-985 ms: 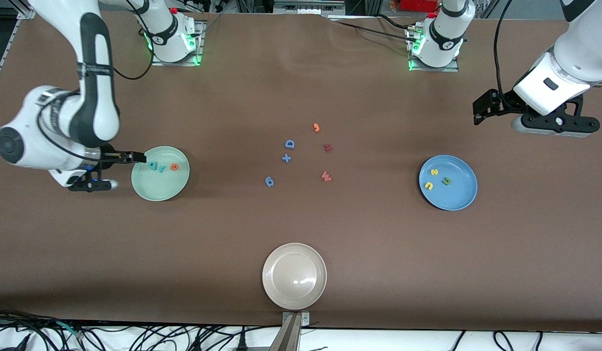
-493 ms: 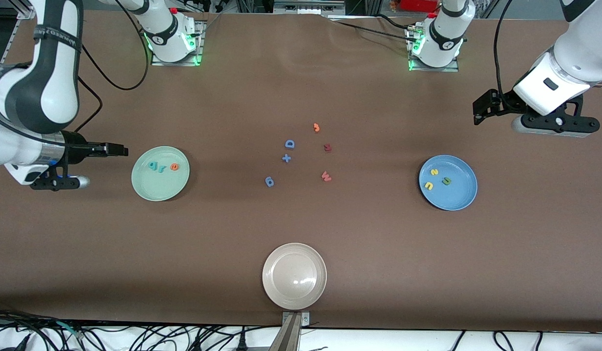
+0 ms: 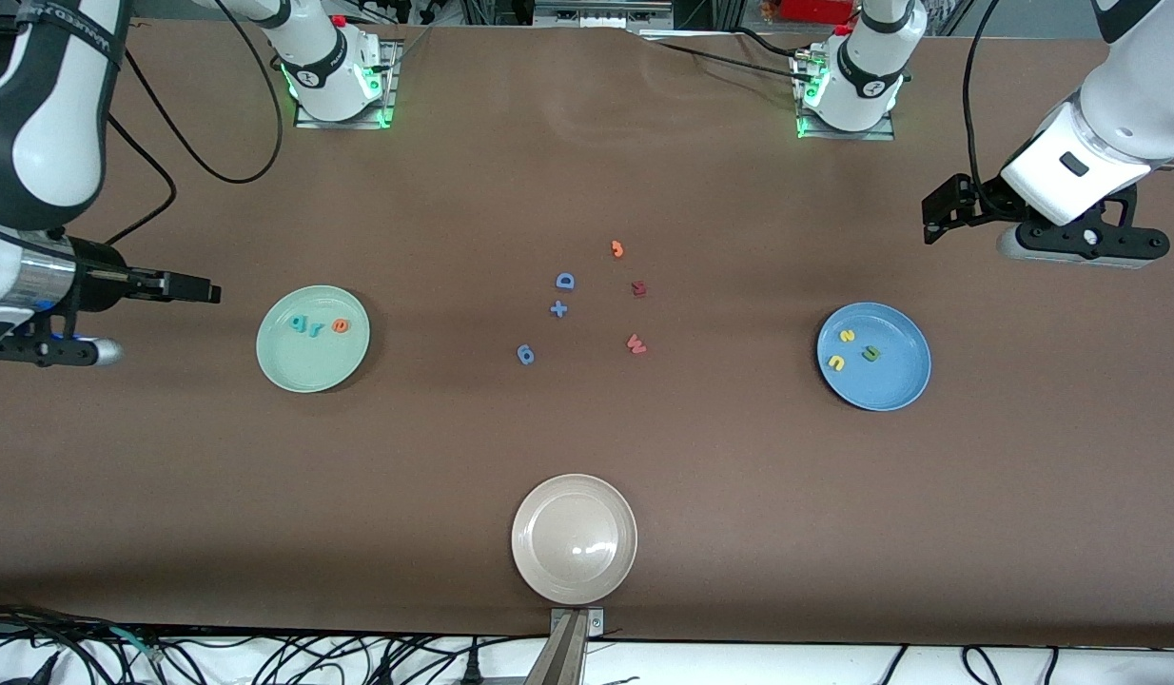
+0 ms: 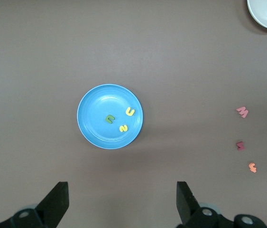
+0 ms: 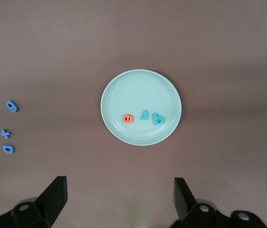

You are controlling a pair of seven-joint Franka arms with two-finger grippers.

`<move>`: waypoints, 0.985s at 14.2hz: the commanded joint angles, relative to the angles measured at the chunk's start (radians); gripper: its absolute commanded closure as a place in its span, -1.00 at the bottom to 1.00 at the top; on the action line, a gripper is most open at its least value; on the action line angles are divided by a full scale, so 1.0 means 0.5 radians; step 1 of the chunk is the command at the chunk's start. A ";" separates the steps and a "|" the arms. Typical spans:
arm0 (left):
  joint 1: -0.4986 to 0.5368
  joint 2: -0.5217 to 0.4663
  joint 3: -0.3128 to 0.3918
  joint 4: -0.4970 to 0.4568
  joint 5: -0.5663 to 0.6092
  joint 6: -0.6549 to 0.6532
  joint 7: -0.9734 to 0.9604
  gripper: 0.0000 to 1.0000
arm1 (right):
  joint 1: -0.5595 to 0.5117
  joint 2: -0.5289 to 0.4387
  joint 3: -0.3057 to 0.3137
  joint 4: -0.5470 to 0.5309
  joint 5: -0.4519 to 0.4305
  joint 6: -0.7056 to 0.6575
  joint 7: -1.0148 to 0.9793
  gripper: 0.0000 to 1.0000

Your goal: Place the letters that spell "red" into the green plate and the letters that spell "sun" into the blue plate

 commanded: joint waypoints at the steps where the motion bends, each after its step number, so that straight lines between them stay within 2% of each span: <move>1: -0.008 0.028 0.000 0.063 0.034 -0.046 0.015 -1.00 | -0.060 0.049 0.027 0.176 0.017 -0.066 0.128 -0.99; 2: -0.008 0.028 0.000 0.063 0.034 -0.046 0.015 -1.00 | -0.121 0.046 0.100 0.198 0.014 -0.069 0.168 -0.99; 3: -0.008 0.028 0.000 0.063 0.034 -0.046 0.015 -1.00 | -0.228 0.037 0.232 0.216 -0.004 -0.096 0.181 -0.99; 6: -0.008 0.028 0.003 0.063 0.034 -0.046 0.015 -1.00 | -0.489 -0.009 0.643 0.330 -0.230 -0.136 0.282 -0.99; 8: -0.008 0.028 0.003 0.063 0.031 -0.046 0.015 -1.00 | -0.670 -0.079 0.940 0.330 -0.411 -0.133 0.356 -0.99; 11: -0.008 0.028 0.000 0.063 0.034 -0.046 0.015 -1.00 | -1.019 -0.153 1.449 0.327 -0.654 -0.112 0.439 -0.99; 14: -0.008 0.028 0.000 0.063 0.034 -0.046 0.015 -1.00 | -1.336 -0.205 1.842 0.305 -0.801 -0.078 0.439 -0.99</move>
